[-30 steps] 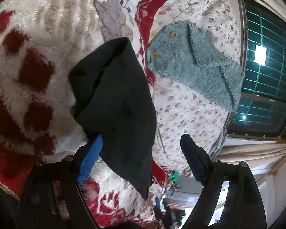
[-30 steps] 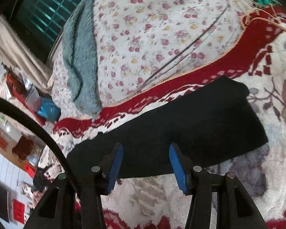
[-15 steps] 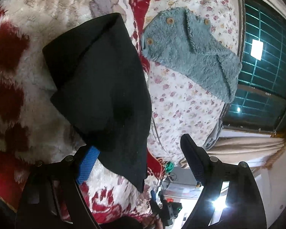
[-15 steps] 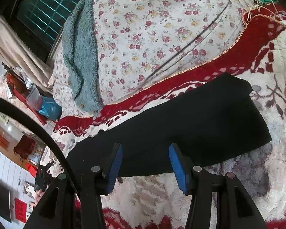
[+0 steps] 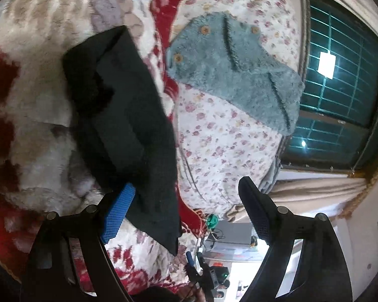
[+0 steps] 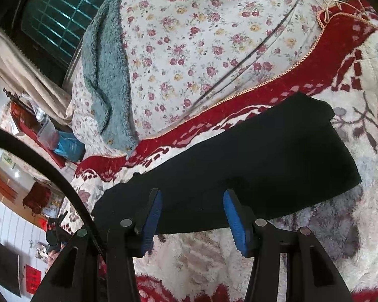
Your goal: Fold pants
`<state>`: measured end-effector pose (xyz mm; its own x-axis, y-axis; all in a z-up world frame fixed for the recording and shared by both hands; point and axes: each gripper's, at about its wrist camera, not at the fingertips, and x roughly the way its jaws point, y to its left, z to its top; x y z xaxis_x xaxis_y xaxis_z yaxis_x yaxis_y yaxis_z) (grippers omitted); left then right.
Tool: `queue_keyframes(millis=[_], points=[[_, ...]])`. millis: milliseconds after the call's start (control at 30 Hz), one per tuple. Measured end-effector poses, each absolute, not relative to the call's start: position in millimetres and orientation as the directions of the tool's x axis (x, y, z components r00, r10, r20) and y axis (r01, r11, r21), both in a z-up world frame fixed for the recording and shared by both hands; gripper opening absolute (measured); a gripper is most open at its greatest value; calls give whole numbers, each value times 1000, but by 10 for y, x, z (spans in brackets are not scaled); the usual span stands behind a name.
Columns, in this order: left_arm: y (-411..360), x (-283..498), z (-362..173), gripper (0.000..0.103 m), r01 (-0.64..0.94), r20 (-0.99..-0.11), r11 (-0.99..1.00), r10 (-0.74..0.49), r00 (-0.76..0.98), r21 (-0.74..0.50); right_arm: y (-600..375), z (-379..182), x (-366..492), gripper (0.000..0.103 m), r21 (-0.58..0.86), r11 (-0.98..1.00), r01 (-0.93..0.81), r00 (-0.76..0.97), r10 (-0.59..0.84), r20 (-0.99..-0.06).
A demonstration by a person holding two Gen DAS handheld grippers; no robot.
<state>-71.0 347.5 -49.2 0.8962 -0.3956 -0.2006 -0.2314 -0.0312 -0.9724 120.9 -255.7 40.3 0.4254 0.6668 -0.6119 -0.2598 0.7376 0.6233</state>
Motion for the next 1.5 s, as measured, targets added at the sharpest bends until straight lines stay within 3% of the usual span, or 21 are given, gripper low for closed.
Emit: queue_keyframes(millis=[133,333,467,567,600,633,667,700,733,800,1000,1133,1200,1267,1367,1500], points=[[3487,-660,-518,84,-247,-215,-33,-392,895,-968,-2627,384,1237,49,646,725,-238,431,675,-599],[3480,-656,-692,84,-365,-332,-17,-373,866,-931,-2724,397,1252,49,677,705,-213,449,686,-573],[3398,-570,-604,84,-413,-419,97,-361,833,-906,-2964,356,1328,49,777,611,-150,481,732,-482],[3292,-490,-441,80,-458,-537,296,-296,790,-838,-3197,214,1404,49,875,481,-58,516,764,-387],[3242,-452,-391,67,-477,-582,366,-269,768,-799,-3274,145,1427,49,902,431,-24,535,768,-353],[3213,-415,-376,45,-497,-612,394,-261,746,-774,-3343,74,1461,49,923,385,4,554,768,-322],[3204,-402,-369,36,-507,-629,412,-249,736,-757,-3379,27,1496,49,933,359,24,562,767,-310],[3200,-389,-358,18,-524,-651,433,-228,724,-734,-3408,-19,1524,49,938,343,47,570,762,-307],[3196,-381,-346,11,-536,-671,457,-208,712,-710,-3425,-85,1555,49,948,310,71,571,766,-294],[3189,-397,-325,6,-531,-673,476,-194,714,-701,-3409,-159,1611,49,959,266,99,543,793,-276],[3147,-487,-112,5,-455,-594,519,-132,794,-724,-3536,-458,1784,49,910,313,273,541,732,-414],[3180,-423,-54,5,-449,-575,495,-132,807,-744,-3500,-619,2115,49,890,356,284,492,743,-454],[3203,-384,-47,5,-450,-572,484,-136,809,-750,-3407,-591,2248,21,864,446,234,442,742,-503],[3223,-361,-24,5,-449,-568,479,-134,812,-754,-3313,-594,2331,4,807,552,213,365,721,-589],[3280,-333,56,4,-429,-538,462,-132,833,-777,-3324,-501,2313,4,788,598,146,370,706,-604],[3347,-309,250,4,-389,-488,456,-119,865,-800,-3389,-112,2062,4,820,572,-8,443,737,-510]])
